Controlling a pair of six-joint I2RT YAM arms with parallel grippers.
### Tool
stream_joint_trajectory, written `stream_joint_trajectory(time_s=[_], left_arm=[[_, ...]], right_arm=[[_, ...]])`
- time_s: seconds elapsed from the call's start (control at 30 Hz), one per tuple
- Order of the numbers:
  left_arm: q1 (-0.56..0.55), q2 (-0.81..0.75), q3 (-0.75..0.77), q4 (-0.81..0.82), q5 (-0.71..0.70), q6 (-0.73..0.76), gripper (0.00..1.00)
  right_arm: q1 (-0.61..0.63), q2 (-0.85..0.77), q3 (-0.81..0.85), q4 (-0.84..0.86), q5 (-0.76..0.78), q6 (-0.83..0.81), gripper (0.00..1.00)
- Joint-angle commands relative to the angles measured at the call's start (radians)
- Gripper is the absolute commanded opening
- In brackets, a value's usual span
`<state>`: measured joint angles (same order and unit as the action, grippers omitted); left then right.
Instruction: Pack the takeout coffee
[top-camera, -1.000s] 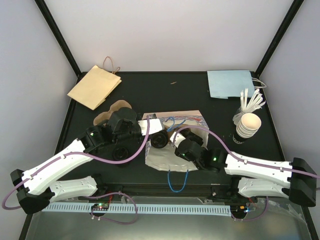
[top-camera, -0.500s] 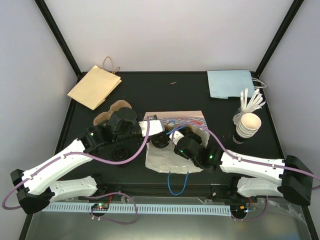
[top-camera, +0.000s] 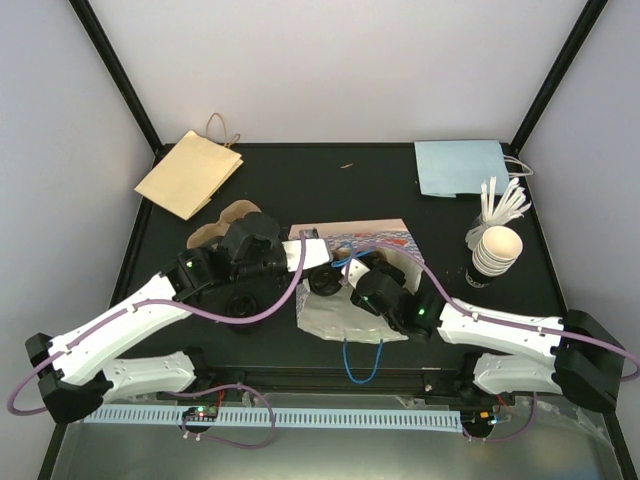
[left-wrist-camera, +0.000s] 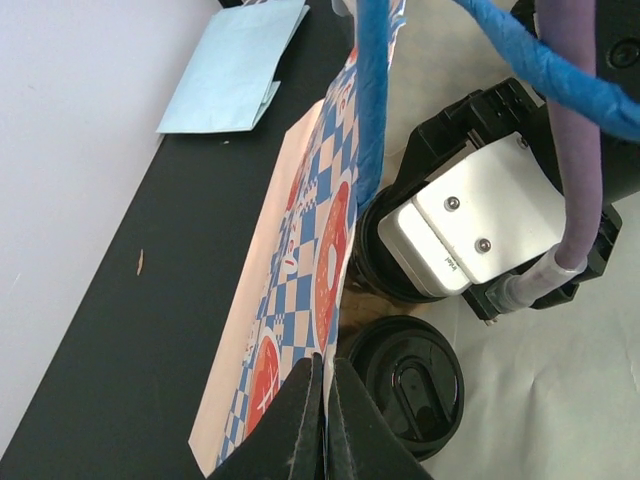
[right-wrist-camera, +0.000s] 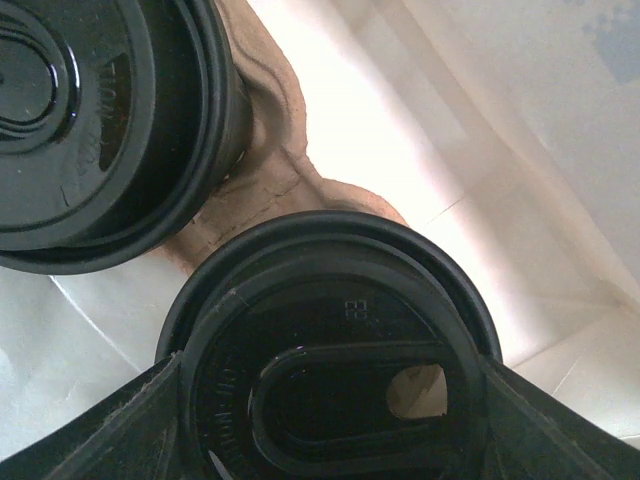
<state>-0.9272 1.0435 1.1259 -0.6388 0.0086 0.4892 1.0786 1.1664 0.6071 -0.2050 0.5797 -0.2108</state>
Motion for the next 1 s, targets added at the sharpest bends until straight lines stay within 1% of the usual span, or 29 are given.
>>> stream_joint_trajectory(time_s=[0.0,0.33,0.53,0.77,0.97], left_arm=[[-0.006,0.024,0.066,-0.026,0.024,-0.028,0.02],[0.012,0.065,0.097,-0.045,0.023,-0.048,0.02],[0.063,0.123,0.153,-0.087,0.095,-0.078,0.02],[0.142,0.227,0.264,-0.140,0.177,-0.121,0.01],[0.227,0.376,0.400,-0.218,0.253,-0.186,0.01]], right_arm=[[-0.025,-0.002,0.005,0.043,-0.018,-0.014,0.69],[-0.070,0.000,0.037,0.015,-0.097,-0.031,0.69],[-0.126,0.016,0.083,-0.022,-0.177,-0.040,0.69],[-0.232,0.080,0.197,-0.122,-0.316,-0.053,0.69],[-0.302,0.179,0.321,-0.210,-0.389,-0.047,0.69]])
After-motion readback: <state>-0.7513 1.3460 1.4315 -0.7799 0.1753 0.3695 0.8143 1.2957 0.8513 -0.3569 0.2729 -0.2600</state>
